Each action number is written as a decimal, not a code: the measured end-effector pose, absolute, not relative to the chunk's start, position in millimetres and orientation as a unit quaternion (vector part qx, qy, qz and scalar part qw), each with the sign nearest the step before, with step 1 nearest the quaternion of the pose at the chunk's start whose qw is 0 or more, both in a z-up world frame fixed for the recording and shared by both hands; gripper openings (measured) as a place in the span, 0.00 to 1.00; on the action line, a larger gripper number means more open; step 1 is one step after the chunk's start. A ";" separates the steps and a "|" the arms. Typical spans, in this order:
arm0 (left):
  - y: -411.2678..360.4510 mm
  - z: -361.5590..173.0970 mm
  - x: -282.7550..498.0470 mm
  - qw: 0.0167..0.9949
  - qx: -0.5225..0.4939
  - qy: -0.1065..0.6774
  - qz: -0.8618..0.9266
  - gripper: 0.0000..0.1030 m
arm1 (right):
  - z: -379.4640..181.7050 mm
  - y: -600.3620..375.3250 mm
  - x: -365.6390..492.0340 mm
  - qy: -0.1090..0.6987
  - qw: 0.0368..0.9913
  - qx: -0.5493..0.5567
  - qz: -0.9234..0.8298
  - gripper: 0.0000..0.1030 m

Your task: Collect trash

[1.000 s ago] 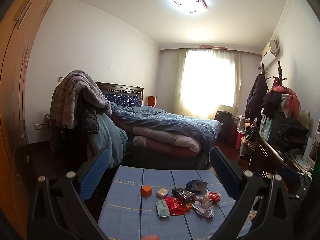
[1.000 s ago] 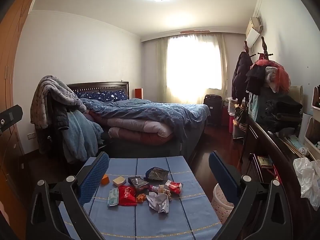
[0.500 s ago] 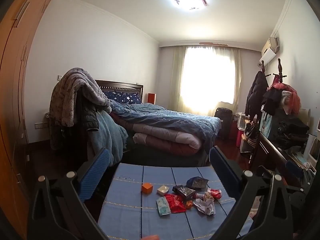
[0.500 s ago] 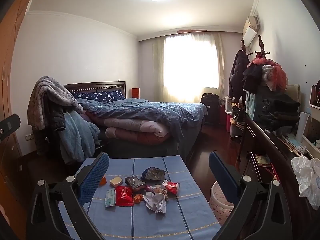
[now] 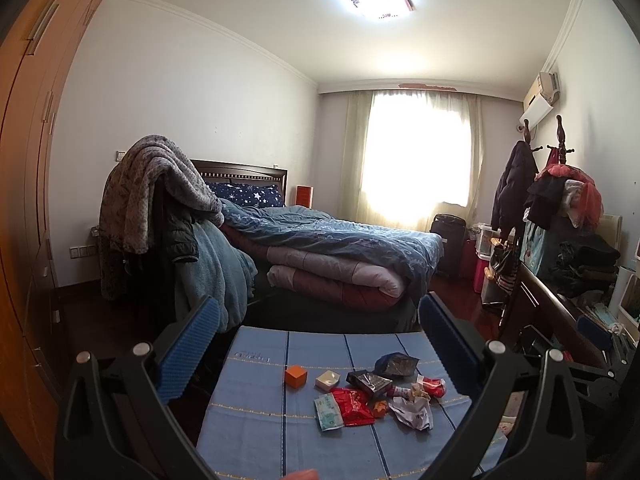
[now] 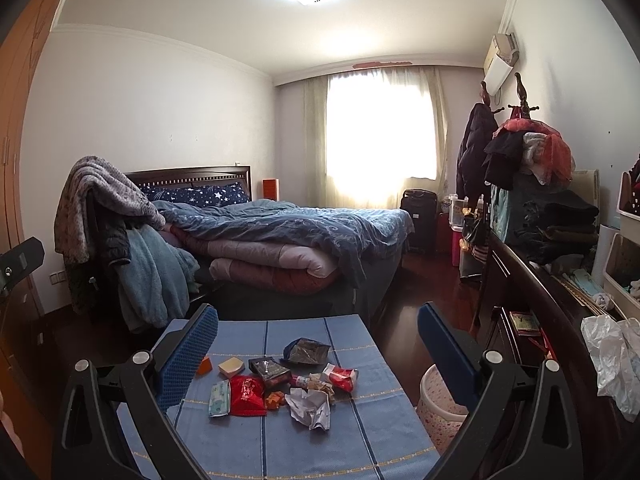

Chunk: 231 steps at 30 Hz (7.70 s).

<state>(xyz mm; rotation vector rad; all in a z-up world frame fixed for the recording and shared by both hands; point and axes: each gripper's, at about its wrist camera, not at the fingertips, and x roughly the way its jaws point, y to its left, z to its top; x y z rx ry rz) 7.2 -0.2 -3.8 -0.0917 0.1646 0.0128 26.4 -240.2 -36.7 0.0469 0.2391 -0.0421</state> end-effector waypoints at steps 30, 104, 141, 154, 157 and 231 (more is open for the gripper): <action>0.0 -5.1 10.3 0.995 -0.040 0.086 0.006 0.97 | -37.0 -235.6 29.1 0.120 0.992 0.022 -0.022 0.97; -14.3 -283.9 278.4 0.908 -0.077 0.406 0.072 0.39 | -258.9 -277.7 246.9 0.415 0.904 0.094 0.049 0.95; -237.1 -177.2 229.6 0.923 0.006 0.309 -0.228 0.41 | -213.6 -440.3 156.7 0.343 0.918 0.198 -0.021 0.36; -401.5 -224.6 297.0 0.859 0.055 0.362 -0.357 0.41 | -250.9 -546.0 185.8 0.340 0.903 0.209 -0.157 0.36; -435.8 -241.0 315.9 0.850 0.065 0.374 -0.365 0.41 | -264.4 -568.5 195.2 0.343 0.897 0.219 -0.174 0.36; -162.9 -279.7 441.6 0.884 -0.010 0.439 -0.163 0.21 | -269.6 -337.4 302.2 0.420 0.901 0.108 0.026 0.93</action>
